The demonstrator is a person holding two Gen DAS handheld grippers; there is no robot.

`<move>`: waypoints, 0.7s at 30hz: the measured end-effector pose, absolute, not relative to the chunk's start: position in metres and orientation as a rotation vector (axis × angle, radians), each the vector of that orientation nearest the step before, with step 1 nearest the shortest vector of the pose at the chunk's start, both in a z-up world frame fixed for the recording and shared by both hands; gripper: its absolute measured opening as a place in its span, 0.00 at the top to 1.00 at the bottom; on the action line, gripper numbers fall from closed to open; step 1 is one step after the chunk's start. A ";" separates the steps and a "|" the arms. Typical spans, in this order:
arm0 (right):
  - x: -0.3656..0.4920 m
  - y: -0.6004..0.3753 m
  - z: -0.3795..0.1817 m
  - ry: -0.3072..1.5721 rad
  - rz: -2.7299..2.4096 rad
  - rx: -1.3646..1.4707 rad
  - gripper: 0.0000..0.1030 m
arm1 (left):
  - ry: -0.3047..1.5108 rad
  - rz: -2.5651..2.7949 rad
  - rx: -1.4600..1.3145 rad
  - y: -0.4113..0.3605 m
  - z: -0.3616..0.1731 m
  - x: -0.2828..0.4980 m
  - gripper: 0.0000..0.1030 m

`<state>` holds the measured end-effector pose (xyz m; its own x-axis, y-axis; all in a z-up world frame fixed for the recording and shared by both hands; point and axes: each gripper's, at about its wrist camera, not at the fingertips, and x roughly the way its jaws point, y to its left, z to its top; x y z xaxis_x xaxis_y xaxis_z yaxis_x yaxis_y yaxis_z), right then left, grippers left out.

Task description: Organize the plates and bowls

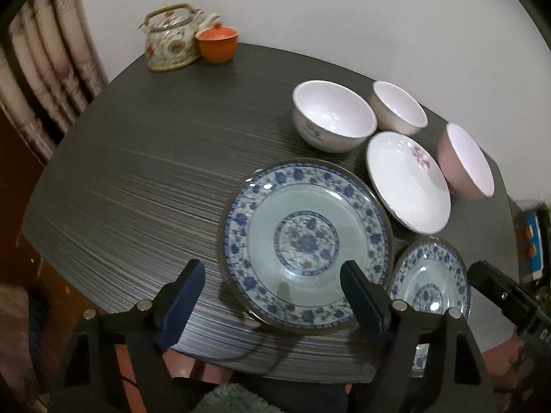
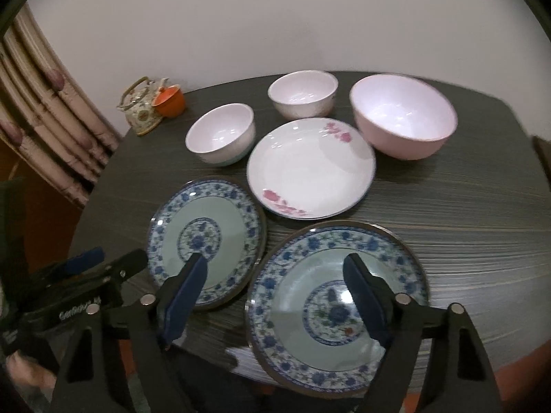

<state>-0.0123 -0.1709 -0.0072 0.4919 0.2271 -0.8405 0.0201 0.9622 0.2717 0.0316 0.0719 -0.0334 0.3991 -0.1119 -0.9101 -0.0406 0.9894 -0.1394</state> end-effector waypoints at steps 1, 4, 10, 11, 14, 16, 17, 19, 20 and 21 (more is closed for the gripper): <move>-0.010 -0.172 -0.010 1.062 0.148 0.282 0.32 | 1.163 -0.045 -0.163 0.077 -0.034 0.034 0.23; 0.002 -0.176 -0.017 1.091 0.223 0.365 0.37 | 1.184 -0.054 -0.252 0.096 -0.037 0.042 0.33; 0.028 -0.181 -0.033 1.151 0.289 0.460 0.50 | 1.236 -0.063 -0.361 0.119 -0.049 0.055 0.40; 0.032 -0.181 -0.037 1.160 0.301 0.472 0.51 | 1.246 -0.071 -0.384 0.121 -0.052 0.057 0.40; 0.043 -0.177 -0.049 1.200 0.303 0.494 0.53 | 1.277 -0.086 -0.440 0.129 -0.062 0.062 0.40; 0.051 -0.173 -0.057 1.227 0.312 0.497 0.55 | 1.284 -0.090 -0.458 0.132 -0.067 0.065 0.40; 0.054 -0.173 -0.060 1.238 0.309 0.498 0.56 | 1.289 -0.087 -0.464 0.132 -0.070 0.066 0.40; 0.060 -0.169 -0.066 1.254 0.320 0.494 0.59 | 1.296 -0.092 -0.482 0.137 -0.074 0.068 0.40; 0.063 -0.167 -0.070 1.265 0.317 0.490 0.60 | 1.300 -0.088 -0.487 0.138 -0.076 0.069 0.40; 0.066 -0.165 -0.073 1.274 0.314 0.484 0.61 | 1.304 -0.083 -0.491 0.140 -0.079 0.071 0.41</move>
<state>0.0661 -0.1651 -0.0727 0.2708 0.4820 -0.8333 0.0401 0.8592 0.5100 0.0705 0.1396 -0.0789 0.2764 -0.3302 -0.9025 -0.2130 0.8947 -0.3925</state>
